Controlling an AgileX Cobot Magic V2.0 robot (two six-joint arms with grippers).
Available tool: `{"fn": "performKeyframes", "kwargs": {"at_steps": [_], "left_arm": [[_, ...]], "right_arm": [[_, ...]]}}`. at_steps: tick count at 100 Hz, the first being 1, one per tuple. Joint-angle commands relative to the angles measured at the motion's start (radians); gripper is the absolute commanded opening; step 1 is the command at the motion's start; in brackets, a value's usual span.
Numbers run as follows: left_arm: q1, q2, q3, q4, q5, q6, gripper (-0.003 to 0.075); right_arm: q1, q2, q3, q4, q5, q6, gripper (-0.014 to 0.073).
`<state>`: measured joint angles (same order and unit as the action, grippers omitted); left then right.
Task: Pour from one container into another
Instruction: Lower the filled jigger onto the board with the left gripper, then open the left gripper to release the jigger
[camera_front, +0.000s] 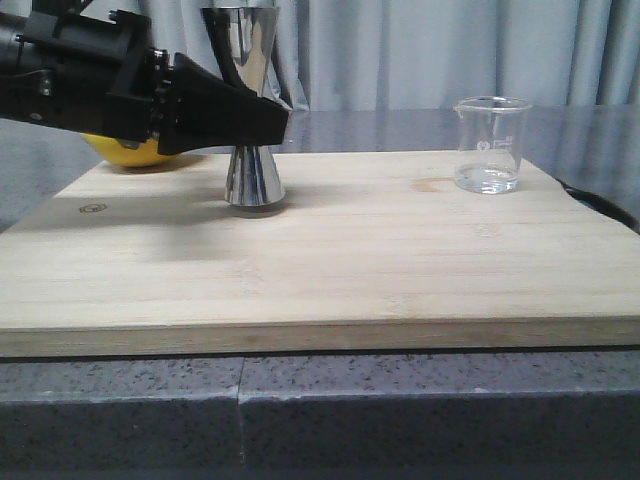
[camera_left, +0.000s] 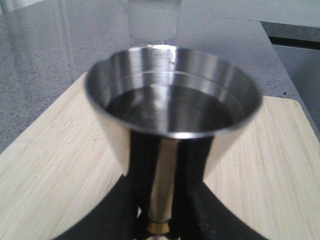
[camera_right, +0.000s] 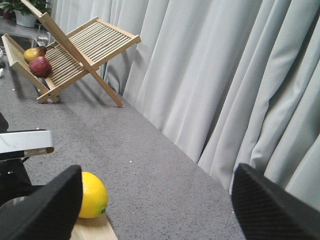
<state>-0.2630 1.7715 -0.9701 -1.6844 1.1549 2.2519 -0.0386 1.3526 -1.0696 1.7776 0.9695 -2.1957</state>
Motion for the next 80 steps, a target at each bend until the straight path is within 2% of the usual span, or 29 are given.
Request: {"fn": "performKeyframes", "kwargs": {"at_steps": [1,80], "left_arm": [[0.003,-0.035,-0.018,-0.075,0.112,0.003,-0.0013],[0.003,-0.035,-0.017,-0.006,0.071,0.003,-0.0013]], "right_arm": [[-0.005,-0.035,-0.033,0.062,0.027,0.003,0.0554],[-0.005,-0.035,-0.033,0.062,0.027,0.003,0.0554]]}}
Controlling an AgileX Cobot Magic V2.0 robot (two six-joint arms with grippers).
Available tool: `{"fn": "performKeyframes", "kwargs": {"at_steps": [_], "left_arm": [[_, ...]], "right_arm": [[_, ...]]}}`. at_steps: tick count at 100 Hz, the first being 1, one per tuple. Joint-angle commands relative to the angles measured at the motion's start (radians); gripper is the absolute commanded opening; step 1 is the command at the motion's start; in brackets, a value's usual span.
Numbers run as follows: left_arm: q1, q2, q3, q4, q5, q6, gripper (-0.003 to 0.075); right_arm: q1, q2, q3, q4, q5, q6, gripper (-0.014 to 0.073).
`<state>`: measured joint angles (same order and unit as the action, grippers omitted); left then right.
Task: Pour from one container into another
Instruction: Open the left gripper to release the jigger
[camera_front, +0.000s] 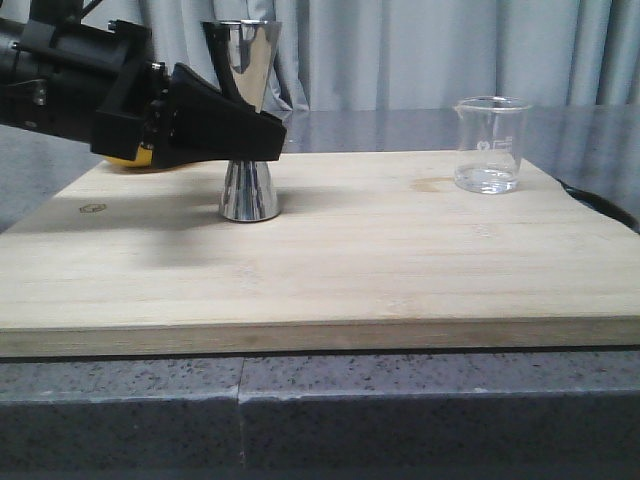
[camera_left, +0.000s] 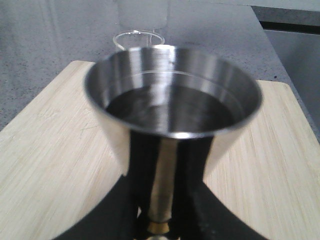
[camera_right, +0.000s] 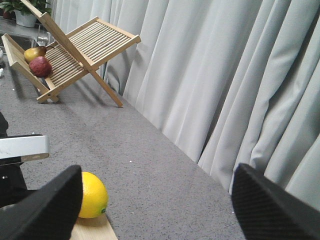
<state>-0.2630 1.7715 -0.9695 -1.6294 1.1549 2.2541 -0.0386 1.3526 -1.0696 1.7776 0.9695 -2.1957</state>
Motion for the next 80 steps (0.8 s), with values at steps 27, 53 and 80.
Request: {"fn": "performKeyframes", "kwargs": {"at_steps": [27,53,80], "left_arm": [[0.003,-0.035,-0.018,-0.054,0.049,0.001,-0.0013],[0.003,-0.035,-0.018,-0.054,0.049,0.001,-0.0008],[0.003,-0.035,-0.018,-0.054,0.049,0.001,0.0029]], "right_arm": [[-0.005,-0.035,-0.033,0.062,0.027,0.003,0.0554],[-0.005,-0.035,-0.033,0.062,0.027,0.003,0.0554],[-0.005,-0.035,-0.033,0.062,0.027,0.003,0.0554]]}}
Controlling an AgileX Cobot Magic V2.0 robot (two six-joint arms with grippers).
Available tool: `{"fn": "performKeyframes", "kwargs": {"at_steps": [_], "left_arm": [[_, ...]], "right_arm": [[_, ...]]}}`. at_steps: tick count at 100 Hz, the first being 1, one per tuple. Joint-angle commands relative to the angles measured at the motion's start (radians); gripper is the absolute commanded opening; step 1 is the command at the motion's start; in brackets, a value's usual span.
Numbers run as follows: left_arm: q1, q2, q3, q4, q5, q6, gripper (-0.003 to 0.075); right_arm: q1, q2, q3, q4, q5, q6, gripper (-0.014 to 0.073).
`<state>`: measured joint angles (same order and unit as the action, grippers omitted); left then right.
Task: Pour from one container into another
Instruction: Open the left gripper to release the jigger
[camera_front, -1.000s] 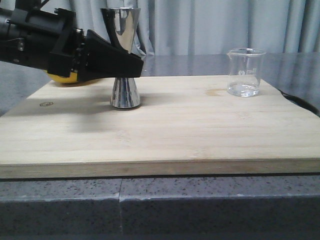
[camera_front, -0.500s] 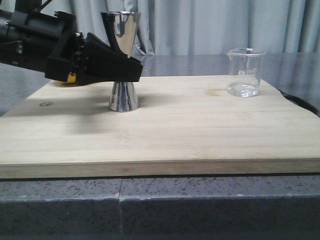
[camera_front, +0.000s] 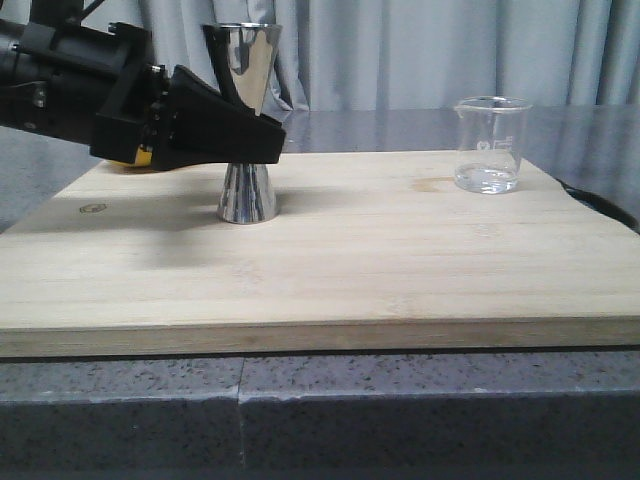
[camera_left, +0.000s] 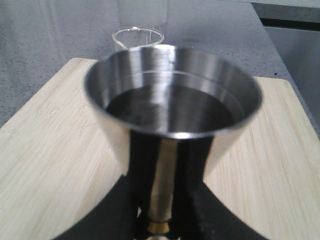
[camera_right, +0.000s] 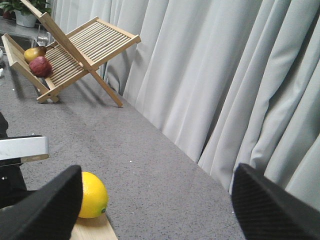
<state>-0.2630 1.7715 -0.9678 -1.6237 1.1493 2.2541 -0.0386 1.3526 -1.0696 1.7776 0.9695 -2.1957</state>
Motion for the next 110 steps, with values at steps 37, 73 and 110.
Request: {"fn": "performKeyframes", "kwargs": {"at_steps": [37,73,110], "left_arm": [[0.003,-0.035,-0.020,-0.060,0.055,0.001,0.0306],[0.005,-0.035,-0.025,-0.081,0.055,-0.026,0.0526],[0.059,-0.069,-0.035,0.003,0.068,-0.149,0.0526]], "right_arm": [[-0.005,-0.035,-0.033,0.062,0.027,0.003,0.0554],[-0.005,-0.035,-0.033,0.062,0.027,0.003,0.0554],[-0.005,-0.035,-0.034,0.062,0.026,0.003,0.0554]]}}
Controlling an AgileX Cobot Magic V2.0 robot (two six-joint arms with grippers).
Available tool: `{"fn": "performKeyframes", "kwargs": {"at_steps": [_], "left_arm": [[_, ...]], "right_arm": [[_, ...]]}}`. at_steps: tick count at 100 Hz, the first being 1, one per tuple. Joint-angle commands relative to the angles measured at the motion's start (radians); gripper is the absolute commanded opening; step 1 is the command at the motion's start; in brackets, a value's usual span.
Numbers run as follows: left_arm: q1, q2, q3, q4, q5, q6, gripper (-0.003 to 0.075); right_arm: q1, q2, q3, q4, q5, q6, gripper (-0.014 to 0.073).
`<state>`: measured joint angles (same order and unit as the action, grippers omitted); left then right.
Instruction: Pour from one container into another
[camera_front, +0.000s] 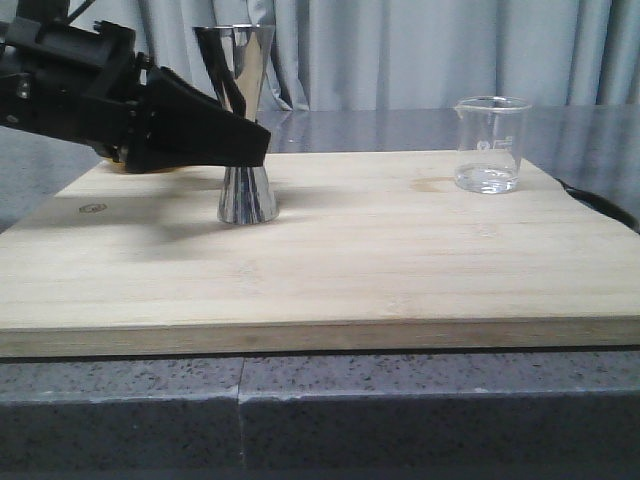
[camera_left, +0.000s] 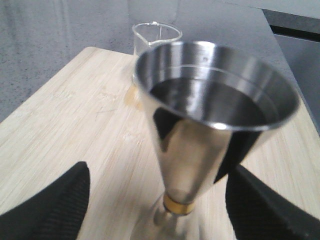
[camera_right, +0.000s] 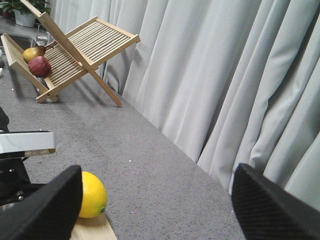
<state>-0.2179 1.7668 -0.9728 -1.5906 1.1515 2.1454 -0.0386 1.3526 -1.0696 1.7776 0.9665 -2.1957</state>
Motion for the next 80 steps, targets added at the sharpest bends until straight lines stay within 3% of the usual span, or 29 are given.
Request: {"fn": "performKeyframes", "kwargs": {"at_steps": [1,24,54,80], "left_arm": [[0.016,-0.068,-0.030,-0.028,0.066,-0.042,0.0526],[0.038,-0.132,-0.035,0.038,0.084,-0.117,0.0526],[0.065,-0.192,-0.096,0.254,0.084,-0.346,0.0526],[0.182,-0.252,-0.102,0.293,0.076,-0.435,0.0526]], "right_arm": [[-0.005,-0.035,-0.034,0.062,0.029,0.003,0.0554],[-0.005,-0.035,-0.035,0.062,0.026,0.003,0.0554],[-0.005,-0.035,-0.038,0.062,0.004,0.003,0.0554],[-0.005,-0.035,-0.038,0.062,-0.059,0.009,0.0554]]}}
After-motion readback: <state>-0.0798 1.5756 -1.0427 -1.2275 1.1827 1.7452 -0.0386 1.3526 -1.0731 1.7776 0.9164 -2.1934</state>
